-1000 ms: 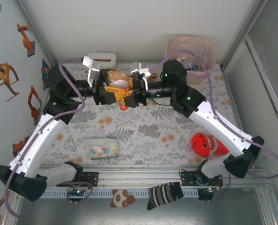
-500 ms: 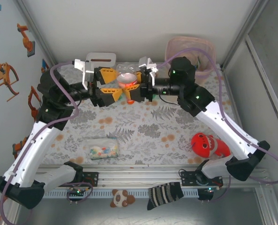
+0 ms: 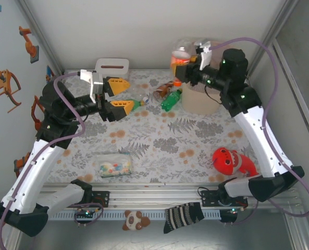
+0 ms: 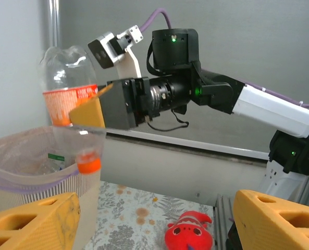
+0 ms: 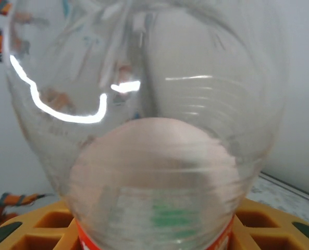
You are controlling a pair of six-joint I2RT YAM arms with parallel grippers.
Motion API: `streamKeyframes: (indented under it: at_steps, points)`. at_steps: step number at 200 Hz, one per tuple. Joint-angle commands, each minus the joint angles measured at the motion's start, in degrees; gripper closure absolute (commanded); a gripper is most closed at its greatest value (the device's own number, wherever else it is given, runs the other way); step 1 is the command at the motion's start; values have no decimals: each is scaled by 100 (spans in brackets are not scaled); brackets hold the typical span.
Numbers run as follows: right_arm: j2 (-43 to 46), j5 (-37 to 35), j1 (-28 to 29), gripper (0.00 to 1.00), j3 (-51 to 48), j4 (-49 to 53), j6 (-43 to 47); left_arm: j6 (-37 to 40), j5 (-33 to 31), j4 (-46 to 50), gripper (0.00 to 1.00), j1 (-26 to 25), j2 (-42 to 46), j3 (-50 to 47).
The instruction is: Put the plastic bottles in the bin
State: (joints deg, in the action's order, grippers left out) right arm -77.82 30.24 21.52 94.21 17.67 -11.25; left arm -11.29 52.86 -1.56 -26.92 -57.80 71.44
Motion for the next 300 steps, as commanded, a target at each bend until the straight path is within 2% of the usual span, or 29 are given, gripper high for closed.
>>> streamKeyframes:
  at_steps: [1,31,86,132,182,232,249,284,300]
  points:
    - [-117,-541,-341,58,353,-36,-281,143,-41,82,23,20,144,-73]
    - [-545,-1221,-694,58,679,-44,-299,136,-116,95,23,20,249,-156]
    - [-1710,-1538,-1264,63,1386,-291,-738,130,-213,234,23,22,465,-287]
    - [-2467,-1732,-1440,64,1611,-541,-841,118,-316,373,23,20,630,-381]
    - [-3307,-1363,-1517,65,1765,-484,-1211,145,-407,446,24,20,717,-455]
    - [-4142,-540,-1573,64,2537,712,-1665,146,-424,452,24,20,692,-489]
    - [-4322,-382,-1589,59,2886,1214,-1735,153,-425,465,24,20,676,-474]
    - [-4228,-273,-1642,36,3207,1783,-1746,162,-426,473,24,20,669,-491]
    - [-4072,-342,-1643,31,3290,1937,-1654,161,-434,472,23,20,657,-499]
